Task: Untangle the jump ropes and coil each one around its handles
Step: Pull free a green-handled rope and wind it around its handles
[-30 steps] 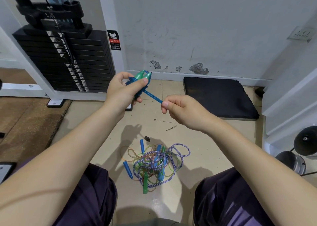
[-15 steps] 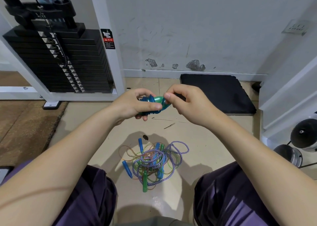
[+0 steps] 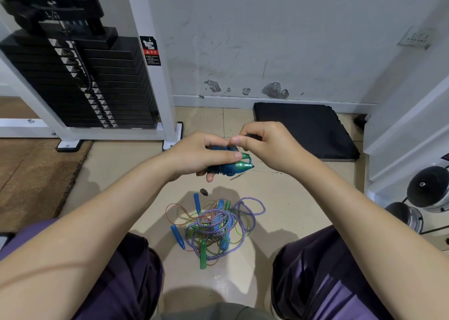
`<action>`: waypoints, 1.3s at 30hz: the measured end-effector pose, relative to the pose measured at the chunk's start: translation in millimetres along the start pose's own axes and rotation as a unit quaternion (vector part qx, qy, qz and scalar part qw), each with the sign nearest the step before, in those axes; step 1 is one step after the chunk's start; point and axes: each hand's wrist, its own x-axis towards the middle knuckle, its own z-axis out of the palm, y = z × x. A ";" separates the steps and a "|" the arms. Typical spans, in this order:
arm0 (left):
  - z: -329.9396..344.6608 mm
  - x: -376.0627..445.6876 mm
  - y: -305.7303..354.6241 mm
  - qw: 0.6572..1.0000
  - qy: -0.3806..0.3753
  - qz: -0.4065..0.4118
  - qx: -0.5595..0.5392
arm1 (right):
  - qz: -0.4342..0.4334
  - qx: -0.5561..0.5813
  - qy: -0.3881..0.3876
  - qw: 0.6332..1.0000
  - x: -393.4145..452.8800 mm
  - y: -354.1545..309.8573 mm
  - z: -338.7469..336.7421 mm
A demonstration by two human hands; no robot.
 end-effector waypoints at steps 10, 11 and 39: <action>-8.4 -3.4 -5.9 0.999 0.052 0.010 0.004 | 0.083 0.341 -0.031 0.936 0.2 -4.8 -11.9; -8.7 -3.5 -5.7 0.999 0.052 0.010 0.002 | 0.087 0.351 -0.041 0.931 0.4 -4.0 -11.5; -11.6 -0.3 -7.0 0.994 0.084 -0.016 0.072 | 0.043 -0.065 -0.079 0.994 -0.3 0.3 -11.3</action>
